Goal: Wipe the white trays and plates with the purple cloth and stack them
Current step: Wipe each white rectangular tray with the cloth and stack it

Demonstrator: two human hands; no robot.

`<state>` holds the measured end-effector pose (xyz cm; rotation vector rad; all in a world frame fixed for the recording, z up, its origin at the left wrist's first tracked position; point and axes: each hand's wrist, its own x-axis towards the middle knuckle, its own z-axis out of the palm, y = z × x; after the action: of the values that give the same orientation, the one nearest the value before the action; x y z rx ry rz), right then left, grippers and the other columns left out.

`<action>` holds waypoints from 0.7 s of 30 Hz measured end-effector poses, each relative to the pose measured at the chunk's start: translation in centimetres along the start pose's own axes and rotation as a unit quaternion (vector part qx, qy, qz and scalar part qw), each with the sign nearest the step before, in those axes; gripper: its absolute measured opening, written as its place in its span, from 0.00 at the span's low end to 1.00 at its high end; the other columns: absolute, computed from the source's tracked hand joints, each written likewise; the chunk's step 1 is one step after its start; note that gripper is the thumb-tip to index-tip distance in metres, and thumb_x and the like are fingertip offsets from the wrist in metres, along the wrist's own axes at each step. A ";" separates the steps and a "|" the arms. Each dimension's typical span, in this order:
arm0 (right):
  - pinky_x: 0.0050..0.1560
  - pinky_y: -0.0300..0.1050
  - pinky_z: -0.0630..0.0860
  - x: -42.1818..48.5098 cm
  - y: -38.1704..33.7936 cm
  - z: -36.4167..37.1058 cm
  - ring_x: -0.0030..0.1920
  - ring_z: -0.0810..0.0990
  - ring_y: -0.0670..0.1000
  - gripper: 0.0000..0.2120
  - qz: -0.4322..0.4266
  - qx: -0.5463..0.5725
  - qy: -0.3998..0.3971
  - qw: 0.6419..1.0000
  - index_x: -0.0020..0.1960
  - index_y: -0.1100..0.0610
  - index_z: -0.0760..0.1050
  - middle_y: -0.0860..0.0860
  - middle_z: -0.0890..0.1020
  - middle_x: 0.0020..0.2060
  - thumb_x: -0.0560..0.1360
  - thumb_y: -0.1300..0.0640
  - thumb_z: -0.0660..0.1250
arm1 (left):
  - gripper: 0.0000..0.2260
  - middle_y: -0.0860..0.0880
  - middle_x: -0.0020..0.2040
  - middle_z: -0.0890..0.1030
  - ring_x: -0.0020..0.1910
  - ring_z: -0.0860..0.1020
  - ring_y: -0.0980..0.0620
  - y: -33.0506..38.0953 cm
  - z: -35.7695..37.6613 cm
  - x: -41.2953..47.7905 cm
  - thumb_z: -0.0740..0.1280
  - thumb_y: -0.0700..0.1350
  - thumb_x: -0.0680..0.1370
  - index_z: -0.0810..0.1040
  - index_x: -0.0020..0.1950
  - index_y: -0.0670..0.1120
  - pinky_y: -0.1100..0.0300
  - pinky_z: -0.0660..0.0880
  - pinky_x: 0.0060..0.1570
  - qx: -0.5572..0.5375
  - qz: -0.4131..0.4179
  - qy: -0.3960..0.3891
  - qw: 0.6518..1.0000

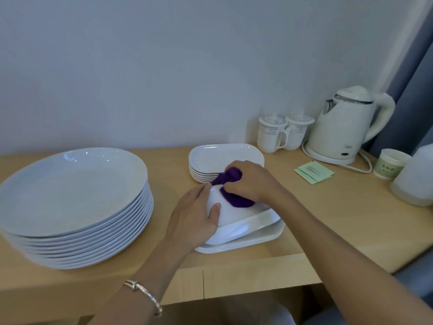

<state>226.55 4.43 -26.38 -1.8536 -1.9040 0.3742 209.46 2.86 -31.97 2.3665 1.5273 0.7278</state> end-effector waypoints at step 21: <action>0.57 0.38 0.68 -7.2 4.3 1.9 0.56 0.73 0.45 0.18 -0.006 0.088 0.197 0.976 0.57 0.45 0.75 0.45 0.77 0.54 0.68 0.49 0.68 | 0.23 0.55 0.74 0.62 0.73 0.60 0.56 -0.9 0.3 0.7 0.56 0.50 0.81 0.60 0.76 0.50 0.60 0.60 0.68 -0.049 -0.007 -0.032 0.998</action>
<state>229.25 -2.21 -31.06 -1.6540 -1.5615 0.1506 209.12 3.90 -32.39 2.2833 1.4478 0.6988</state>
